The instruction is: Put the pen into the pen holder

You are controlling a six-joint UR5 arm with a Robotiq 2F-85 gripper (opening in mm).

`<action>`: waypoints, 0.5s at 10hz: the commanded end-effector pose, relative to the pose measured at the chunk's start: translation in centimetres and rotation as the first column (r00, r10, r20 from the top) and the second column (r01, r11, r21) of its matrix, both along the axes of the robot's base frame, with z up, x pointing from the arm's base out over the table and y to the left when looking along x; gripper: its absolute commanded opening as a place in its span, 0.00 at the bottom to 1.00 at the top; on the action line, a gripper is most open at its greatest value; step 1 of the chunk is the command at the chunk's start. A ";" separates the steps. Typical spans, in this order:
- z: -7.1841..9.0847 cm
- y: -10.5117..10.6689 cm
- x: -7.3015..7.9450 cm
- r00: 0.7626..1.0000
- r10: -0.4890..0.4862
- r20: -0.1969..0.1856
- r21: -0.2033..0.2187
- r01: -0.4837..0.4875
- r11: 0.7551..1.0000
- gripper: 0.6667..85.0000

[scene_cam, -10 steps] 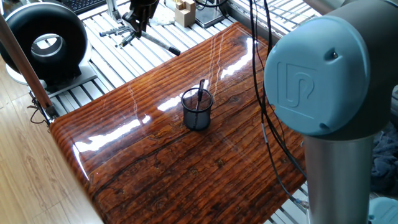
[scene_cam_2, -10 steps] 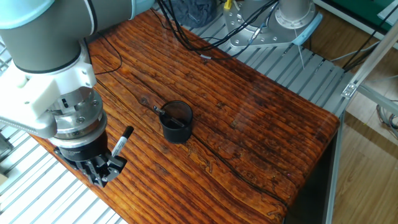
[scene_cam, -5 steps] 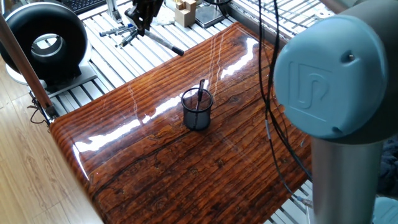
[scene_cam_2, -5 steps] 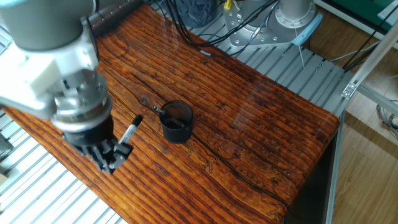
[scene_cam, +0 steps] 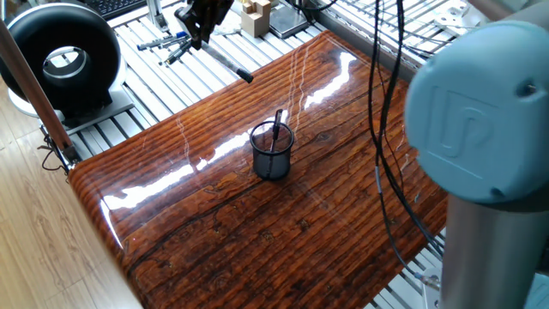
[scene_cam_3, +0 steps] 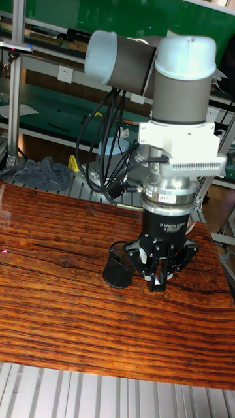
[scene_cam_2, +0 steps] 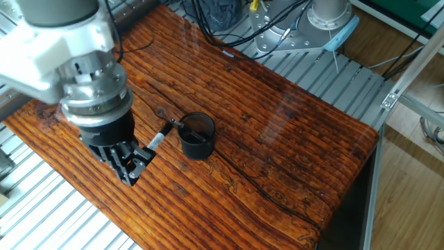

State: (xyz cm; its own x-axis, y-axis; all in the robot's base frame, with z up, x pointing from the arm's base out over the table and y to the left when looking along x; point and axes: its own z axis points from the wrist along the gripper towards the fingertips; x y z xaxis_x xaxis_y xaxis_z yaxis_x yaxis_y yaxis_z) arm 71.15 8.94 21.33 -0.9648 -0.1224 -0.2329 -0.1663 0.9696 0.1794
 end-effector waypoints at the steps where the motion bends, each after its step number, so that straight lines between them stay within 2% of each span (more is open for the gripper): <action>1: 0.5 0.8 -0.1 0.997 -0.053 0.058 0.048 0.050 0.998 0.01; 3: 0.2 1.1 0.0 0.995 -0.047 0.092 0.046 0.043 0.998 0.01; 5: -0.7 1.2 -0.2 0.992 -0.032 0.121 0.010 0.031 0.999 0.01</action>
